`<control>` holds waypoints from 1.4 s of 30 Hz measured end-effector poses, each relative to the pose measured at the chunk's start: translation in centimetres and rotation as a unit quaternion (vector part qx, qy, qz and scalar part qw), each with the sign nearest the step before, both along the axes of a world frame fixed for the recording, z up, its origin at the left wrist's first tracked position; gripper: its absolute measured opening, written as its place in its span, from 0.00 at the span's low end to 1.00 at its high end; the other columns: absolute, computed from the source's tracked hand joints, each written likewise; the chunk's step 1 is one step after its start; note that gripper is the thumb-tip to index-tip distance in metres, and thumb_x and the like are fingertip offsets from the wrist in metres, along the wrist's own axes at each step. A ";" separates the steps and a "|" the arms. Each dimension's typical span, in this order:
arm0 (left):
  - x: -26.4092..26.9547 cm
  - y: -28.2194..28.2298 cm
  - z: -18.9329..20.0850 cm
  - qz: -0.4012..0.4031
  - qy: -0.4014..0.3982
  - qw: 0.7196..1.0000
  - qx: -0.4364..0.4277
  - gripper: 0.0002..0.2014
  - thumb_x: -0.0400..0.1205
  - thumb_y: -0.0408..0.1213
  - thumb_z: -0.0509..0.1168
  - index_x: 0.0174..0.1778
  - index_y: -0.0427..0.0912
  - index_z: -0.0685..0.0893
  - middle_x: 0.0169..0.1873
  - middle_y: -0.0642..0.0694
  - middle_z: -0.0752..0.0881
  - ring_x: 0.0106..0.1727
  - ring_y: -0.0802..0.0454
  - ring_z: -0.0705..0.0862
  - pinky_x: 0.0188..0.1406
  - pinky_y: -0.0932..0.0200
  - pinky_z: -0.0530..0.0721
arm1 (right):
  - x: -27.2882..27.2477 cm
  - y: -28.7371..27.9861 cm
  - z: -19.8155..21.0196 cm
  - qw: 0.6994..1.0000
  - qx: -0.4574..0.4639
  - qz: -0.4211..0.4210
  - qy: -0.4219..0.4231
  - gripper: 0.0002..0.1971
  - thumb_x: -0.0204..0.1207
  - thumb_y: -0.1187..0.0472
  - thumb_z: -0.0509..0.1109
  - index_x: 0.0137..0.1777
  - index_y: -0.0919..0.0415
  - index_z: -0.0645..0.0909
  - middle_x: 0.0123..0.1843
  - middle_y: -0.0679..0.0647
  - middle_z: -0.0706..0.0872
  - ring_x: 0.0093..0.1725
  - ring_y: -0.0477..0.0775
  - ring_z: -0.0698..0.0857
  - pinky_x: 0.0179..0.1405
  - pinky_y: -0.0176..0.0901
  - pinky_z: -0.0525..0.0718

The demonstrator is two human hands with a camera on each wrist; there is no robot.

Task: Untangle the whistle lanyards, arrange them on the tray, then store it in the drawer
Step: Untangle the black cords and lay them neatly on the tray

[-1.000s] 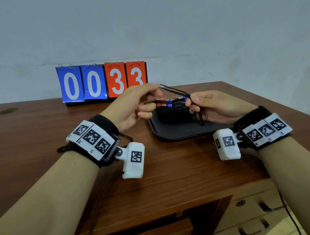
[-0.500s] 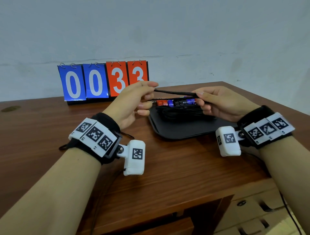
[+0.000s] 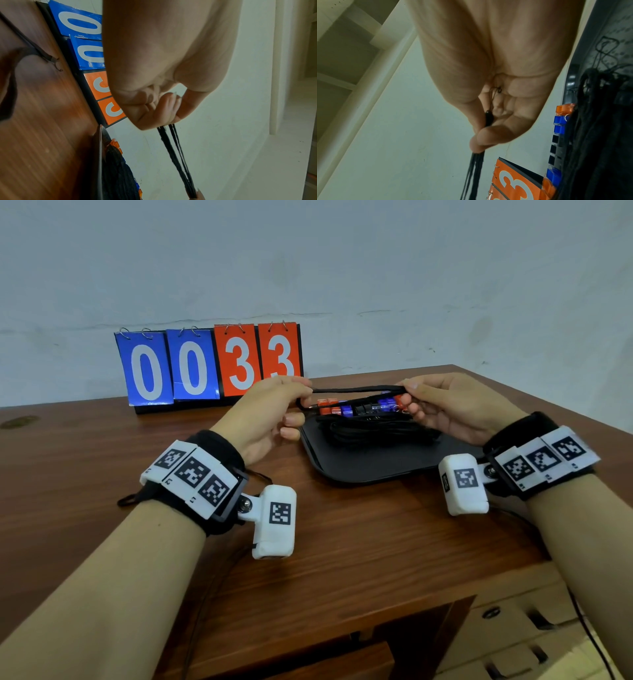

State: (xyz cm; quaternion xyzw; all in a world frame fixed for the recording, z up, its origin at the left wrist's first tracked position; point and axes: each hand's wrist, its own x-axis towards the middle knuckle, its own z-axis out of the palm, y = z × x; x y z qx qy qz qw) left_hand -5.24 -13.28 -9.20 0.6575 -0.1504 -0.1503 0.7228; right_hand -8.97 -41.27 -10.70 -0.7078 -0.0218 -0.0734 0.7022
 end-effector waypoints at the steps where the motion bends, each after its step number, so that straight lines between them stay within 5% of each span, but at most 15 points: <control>1: 0.0 0.0 0.0 0.003 0.006 1.000 -0.006 0.05 0.88 0.32 0.62 0.58 0.44 0.80 0.38 0.47 0.79 0.25 0.58 0.68 0.21 0.66 0.64 | 0.0 0.0 0.0 1.000 -0.004 -0.006 -0.001 0.11 0.86 0.62 0.66 0.62 0.68 0.83 0.38 0.52 0.88 0.33 0.42 0.84 0.33 0.29 0.84; 8: 0.2 -0.1 -0.2 0.005 0.018 1.000 -0.012 0.05 0.87 0.34 0.65 0.57 0.43 0.83 0.43 0.47 0.80 0.25 0.59 0.68 0.22 0.67 0.64 | -0.3 0.3 0.2 0.998 -0.041 -0.038 -0.008 0.14 0.83 0.53 0.70 0.36 0.56 0.79 0.29 0.47 0.83 0.25 0.40 0.77 0.23 0.28 0.76; 15: 0.3 -0.2 -0.4 0.024 -0.005 0.999 0.042 0.10 0.88 0.35 0.65 0.61 0.40 0.88 0.45 0.48 0.79 0.27 0.60 0.69 0.22 0.67 0.63 | 0.1 -0.4 0.0 0.999 0.009 -0.034 0.001 0.06 0.84 0.61 0.68 0.47 0.62 0.84 0.37 0.53 0.88 0.35 0.44 0.83 0.34 0.30 0.84; 32: 0.8 -0.2 -1.0 -0.052 0.041 0.995 0.075 0.15 0.79 0.38 0.77 0.61 0.39 0.92 0.54 0.45 0.83 0.29 0.59 0.71 0.22 0.68 0.65 | 0.8 -1.2 -0.4 0.996 0.039 -0.072 0.037 0.05 0.85 0.71 0.65 0.55 0.69 0.83 0.43 0.59 0.90 0.37 0.46 0.86 0.35 0.30 0.86; 42: 0.5 -0.4 -1.2 -0.058 0.051 0.994 0.077 0.19 0.78 0.37 0.78 0.65 0.38 0.89 0.53 0.45 0.85 0.30 0.59 0.74 0.20 0.69 0.68 | 0.8 -1.7 -0.9 0.995 -0.027 -0.095 0.029 0.09 0.84 0.62 0.70 0.44 0.66 0.83 0.32 0.51 0.88 0.28 0.41 0.82 0.30 0.28 0.82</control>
